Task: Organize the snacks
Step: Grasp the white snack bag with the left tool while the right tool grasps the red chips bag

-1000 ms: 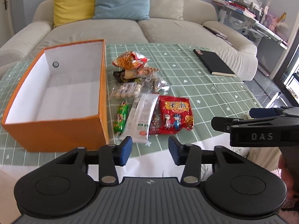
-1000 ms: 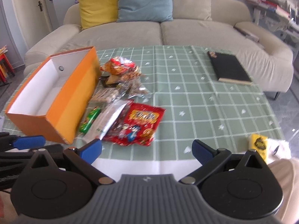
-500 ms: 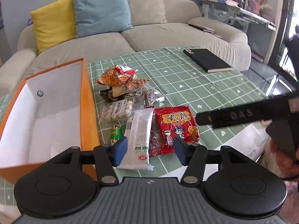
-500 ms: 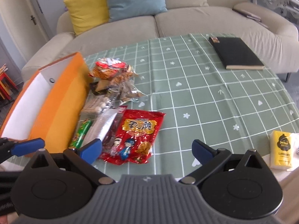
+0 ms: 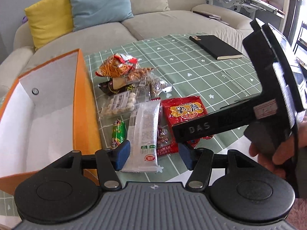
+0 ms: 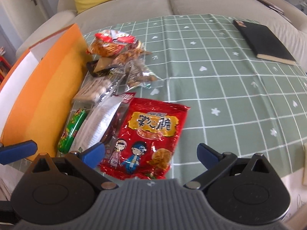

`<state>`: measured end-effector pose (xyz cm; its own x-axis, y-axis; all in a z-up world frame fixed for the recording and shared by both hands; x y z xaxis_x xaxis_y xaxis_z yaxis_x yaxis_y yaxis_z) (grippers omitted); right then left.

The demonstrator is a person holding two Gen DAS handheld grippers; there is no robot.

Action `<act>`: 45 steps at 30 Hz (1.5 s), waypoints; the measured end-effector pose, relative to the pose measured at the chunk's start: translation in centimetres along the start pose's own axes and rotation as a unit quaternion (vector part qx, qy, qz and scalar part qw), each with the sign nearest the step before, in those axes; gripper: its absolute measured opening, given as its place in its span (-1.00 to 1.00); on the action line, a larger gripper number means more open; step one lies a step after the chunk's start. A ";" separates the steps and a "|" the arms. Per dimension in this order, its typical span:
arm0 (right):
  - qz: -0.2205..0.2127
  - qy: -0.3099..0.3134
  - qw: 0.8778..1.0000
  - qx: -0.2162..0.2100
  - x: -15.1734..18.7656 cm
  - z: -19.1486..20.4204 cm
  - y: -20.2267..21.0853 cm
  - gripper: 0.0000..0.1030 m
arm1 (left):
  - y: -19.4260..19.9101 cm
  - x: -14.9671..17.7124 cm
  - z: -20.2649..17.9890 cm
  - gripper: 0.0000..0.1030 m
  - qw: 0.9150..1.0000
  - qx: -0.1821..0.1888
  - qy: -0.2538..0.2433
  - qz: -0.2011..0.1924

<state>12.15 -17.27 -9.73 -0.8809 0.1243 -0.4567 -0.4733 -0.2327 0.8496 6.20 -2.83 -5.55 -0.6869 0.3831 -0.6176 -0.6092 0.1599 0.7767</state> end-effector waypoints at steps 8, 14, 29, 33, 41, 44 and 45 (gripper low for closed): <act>0.006 -0.009 1.000 -0.007 0.0 -0.4 -2.0 0.76 | -2.1 -0.6 -0.3 0.32 1.000 0.004 -0.001 0.021; -0.008 0.008 1.000 -0.003 0.1 -0.7 -2.5 0.67 | -3.8 -0.8 -0.7 0.28 0.999 -0.005 -0.013 0.041; -0.073 0.069 0.994 0.048 0.0 -2.4 -1.5 0.75 | -8.2 -2.0 0.2 0.17 0.996 -0.049 -0.028 0.064; -0.100 0.118 0.987 0.041 -0.3 -2.2 -1.9 0.86 | -8.6 -1.9 1.1 0.19 0.997 -0.031 -0.001 0.066; -0.130 0.146 0.981 0.008 -0.7 -2.3 -2.9 0.88 | -9.2 -2.0 1.7 0.23 0.998 -0.014 0.012 0.054; -0.114 0.138 0.984 -0.009 -0.6 -2.4 -3.5 0.71 | -9.2 -1.9 1.9 0.10 0.998 -0.003 0.020 0.051; -0.106 0.146 0.984 -0.008 -0.5 -2.2 -3.7 0.58 | -9.2 -1.9 1.9 0.08 0.998 0.000 0.022 0.051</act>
Point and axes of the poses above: each gripper's, at about its wrist camera, not at the fingertips, and y roughly against the way its jaws point, z to its left, x to its underside, the point moved 1 cm from there along -y, roughly the way its jaws point, and after that the axes turned 8 degrees about -y, right-handed, at the moved point
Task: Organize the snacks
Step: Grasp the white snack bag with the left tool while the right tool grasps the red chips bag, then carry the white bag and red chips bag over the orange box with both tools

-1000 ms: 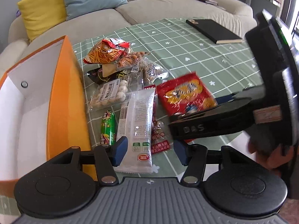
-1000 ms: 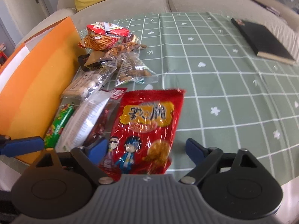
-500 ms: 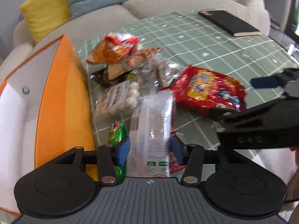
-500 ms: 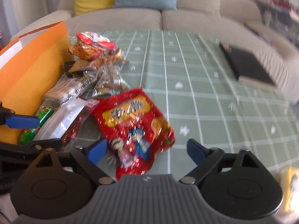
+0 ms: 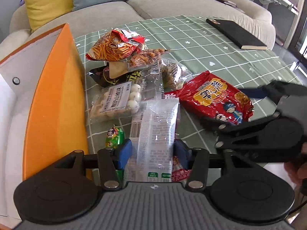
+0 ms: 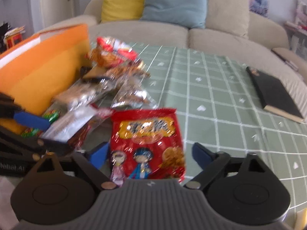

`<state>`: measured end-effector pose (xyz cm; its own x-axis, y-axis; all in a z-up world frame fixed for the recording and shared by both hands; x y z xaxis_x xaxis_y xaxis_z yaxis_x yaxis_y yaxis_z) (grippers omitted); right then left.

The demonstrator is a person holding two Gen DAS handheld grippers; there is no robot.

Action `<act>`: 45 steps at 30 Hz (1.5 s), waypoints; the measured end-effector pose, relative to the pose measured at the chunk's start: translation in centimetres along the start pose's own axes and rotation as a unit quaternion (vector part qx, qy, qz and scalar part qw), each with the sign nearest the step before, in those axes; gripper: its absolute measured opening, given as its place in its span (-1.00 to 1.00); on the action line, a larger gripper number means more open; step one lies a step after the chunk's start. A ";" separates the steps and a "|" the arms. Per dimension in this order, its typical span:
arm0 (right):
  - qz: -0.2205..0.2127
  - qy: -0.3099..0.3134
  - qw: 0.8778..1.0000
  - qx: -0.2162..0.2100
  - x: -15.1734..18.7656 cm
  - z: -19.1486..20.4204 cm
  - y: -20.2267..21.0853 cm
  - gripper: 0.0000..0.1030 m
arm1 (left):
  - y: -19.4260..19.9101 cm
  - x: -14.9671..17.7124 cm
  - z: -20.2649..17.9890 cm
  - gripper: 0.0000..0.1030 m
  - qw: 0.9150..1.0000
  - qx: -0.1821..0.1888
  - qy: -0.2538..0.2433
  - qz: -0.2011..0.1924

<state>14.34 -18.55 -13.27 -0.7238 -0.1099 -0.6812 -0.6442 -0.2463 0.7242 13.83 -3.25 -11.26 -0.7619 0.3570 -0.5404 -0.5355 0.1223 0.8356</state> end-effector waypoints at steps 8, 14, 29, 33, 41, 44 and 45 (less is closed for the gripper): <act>-0.005 0.045 0.999 0.019 0.7 1.2 0.5 0.41 | 0.6 0.0 -0.6 -0.27 1.000 0.000 -0.012 0.001; 0.000 0.036 0.999 0.018 0.9 0.9 1.2 0.41 | 1.9 0.3 0.0 -0.37 0.999 0.016 0.030 -0.004; 0.010 -0.069 0.997 -0.020 0.4 -0.7 5.3 0.39 | 6.9 1.0 -0.5 -0.84 0.996 0.024 0.053 -0.063; 0.002 -0.083 0.996 -0.034 -0.1 -0.1 6.8 0.39 | 8.7 0.8 -0.1 -0.84 0.994 0.022 0.065 -0.086; -0.017 -0.101 0.993 -0.057 -2.1 1.6 10.2 0.39 | 12.8 0.2 1.6 -0.84 0.985 0.011 0.100 -0.139; -0.025 -0.106 0.991 -0.072 -3.4 2.5 11.1 0.39 | 14.0 -0.1 2.6 -0.84 0.982 0.001 0.116 -0.152; -0.027 -0.106 0.991 -0.078 -3.9 2.9 11.4 0.39 | 14.3 -0.2 3.1 -0.84 0.980 -0.002 0.124 -0.153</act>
Point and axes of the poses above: each gripper's, at about its wrist camera, not at the fingertips, and y roughly against the way its jaws point, z to its left, x to its underside, the point moved 1 cm from there along -y, roughly the way its jaws point, and after that the axes turned 8 degrees about -y, right-handed, at the moved point
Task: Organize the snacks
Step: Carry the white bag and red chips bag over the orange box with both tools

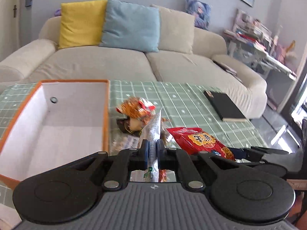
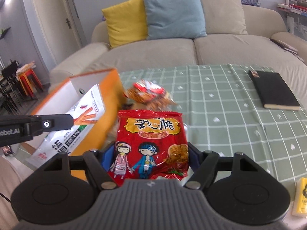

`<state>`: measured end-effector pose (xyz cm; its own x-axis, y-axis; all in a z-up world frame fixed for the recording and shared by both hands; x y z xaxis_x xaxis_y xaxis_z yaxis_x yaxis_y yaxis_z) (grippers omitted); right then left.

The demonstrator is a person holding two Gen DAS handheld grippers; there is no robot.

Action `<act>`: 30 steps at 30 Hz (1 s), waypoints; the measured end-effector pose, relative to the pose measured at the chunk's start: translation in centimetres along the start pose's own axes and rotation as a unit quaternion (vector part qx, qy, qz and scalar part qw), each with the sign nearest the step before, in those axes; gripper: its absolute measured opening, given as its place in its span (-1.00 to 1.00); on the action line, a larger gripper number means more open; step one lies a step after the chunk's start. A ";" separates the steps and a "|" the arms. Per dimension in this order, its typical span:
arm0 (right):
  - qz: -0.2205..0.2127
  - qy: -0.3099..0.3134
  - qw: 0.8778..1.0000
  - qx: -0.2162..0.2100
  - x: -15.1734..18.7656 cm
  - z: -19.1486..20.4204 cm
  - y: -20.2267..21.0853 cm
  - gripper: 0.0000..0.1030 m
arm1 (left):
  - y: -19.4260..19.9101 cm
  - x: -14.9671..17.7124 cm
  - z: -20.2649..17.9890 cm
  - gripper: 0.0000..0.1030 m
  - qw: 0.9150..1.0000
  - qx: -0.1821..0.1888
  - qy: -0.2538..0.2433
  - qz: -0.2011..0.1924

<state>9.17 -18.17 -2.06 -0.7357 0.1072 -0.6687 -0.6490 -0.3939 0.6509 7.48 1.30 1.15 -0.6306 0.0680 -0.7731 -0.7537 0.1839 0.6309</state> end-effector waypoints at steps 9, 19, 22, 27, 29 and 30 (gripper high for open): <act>0.024 0.034 0.997 -0.058 -3.5 6.0 -0.5 0.39 | 1.7 -2.1 4.3 -0.84 0.999 -0.034 0.028 -0.005; 0.077 0.133 0.984 -0.085 -4.4 14.9 -5.4 0.39 | 1.4 -3.0 10.7 -0.84 0.995 -0.080 0.047 0.030; 0.096 0.163 0.978 -0.085 -4.3 16.8 -7.5 0.39 | 0.3 -3.2 12.5 -0.84 0.993 -0.092 0.048 0.054; 0.136 0.221 0.963 -0.079 -4.0 19.4 -11.2 0.38 | -1.7 -2.7 14.7 -0.84 0.988 -0.106 0.046 0.100; 0.153 0.245 0.954 -0.075 -3.7 20.2 -12.7 0.38 | -2.5 -2.4 15.3 -0.84 0.987 -0.107 0.043 0.116; 0.162 0.254 0.951 -0.074 -3.5 20.6 -13.2 0.38 | -3.0 -2.2 15.5 -0.84 0.985 -0.107 0.042 0.125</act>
Point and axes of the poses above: each gripper's, at about its wrist camera, not at the fingertips, and y roughly against the way its jaws point, z to its left, x to its underside, the point moved 1 cm from there along -y, roughly the way its jaws point, and after that the axes turned 8 degrees about -y, right-handed, at the moved point
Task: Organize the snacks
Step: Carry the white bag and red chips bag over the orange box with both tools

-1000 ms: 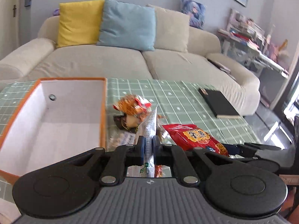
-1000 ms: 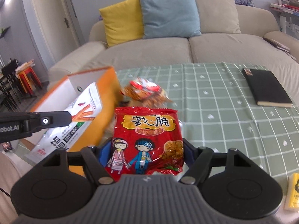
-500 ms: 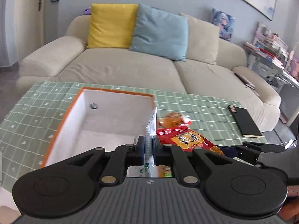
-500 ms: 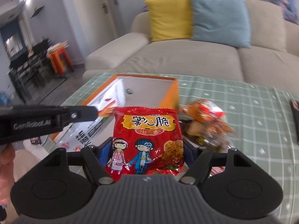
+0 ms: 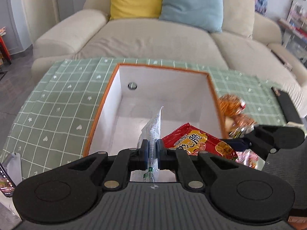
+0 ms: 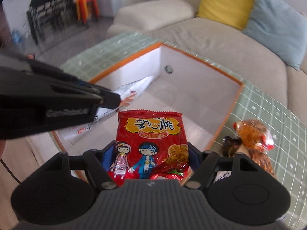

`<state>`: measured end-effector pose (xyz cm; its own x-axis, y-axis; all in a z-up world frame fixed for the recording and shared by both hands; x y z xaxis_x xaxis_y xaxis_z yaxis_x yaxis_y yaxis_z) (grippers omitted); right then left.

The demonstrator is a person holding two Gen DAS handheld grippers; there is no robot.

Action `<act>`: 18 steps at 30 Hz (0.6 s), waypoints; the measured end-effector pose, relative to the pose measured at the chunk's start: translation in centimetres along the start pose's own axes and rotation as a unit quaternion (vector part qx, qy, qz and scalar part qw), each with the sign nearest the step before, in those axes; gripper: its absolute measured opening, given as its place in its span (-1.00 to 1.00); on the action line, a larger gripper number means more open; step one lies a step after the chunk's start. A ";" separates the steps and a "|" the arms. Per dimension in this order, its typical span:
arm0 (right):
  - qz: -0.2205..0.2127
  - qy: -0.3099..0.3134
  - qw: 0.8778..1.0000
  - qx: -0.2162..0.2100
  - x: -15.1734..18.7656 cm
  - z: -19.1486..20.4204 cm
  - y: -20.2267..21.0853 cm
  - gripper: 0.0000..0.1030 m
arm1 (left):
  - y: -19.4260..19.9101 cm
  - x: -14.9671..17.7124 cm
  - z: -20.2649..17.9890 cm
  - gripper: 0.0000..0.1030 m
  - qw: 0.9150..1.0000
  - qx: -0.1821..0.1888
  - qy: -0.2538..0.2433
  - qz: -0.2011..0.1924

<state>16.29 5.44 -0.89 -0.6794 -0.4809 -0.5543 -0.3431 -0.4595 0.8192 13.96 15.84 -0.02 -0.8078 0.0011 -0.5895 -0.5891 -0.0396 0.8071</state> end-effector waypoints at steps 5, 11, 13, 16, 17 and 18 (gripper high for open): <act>0.045 0.007 0.999 -0.003 -0.6 0.2 -2.9 0.38 | -2.2 0.4 0.9 -0.84 0.999 0.004 0.006 0.039; 0.082 0.025 0.996 -0.005 -0.9 1.1 -5.1 0.38 | -3.9 1.0 1.9 -0.84 0.997 0.004 0.009 0.076; 0.087 0.036 0.996 0.009 -0.8 1.5 -5.3 0.38 | -4.2 1.1 2.0 -0.84 0.997 -0.001 0.005 0.083; 0.095 0.041 0.995 0.004 -0.9 1.8 -5.5 0.38 | -4.6 1.3 2.2 -0.84 0.996 -0.003 0.004 0.092; 0.099 0.038 0.994 0.002 -0.9 1.8 -5.6 0.38 | -4.7 1.3 2.3 -0.84 0.995 -0.001 0.006 0.095; 0.103 0.037 0.994 0.000 -0.9 1.9 -5.7 0.38 | -4.7 1.3 2.4 -0.84 0.995 -0.004 0.007 0.098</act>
<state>17.60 9.88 -4.78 -0.6855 -0.6182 -0.3846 -0.2017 -0.3463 0.9162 15.64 18.44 -4.51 -0.9064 -0.0211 -0.4220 -0.4208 -0.0452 0.9060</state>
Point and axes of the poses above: each gripper's, at about its wrist camera, not at the fingertips, and y roughly against the way its jaws point, z to its left, x to its underside, the point moved 1 cm from there along -y, roughly the way its jaws point, and after that the axes turned 8 degrees about -y, right-handed, at the moved point
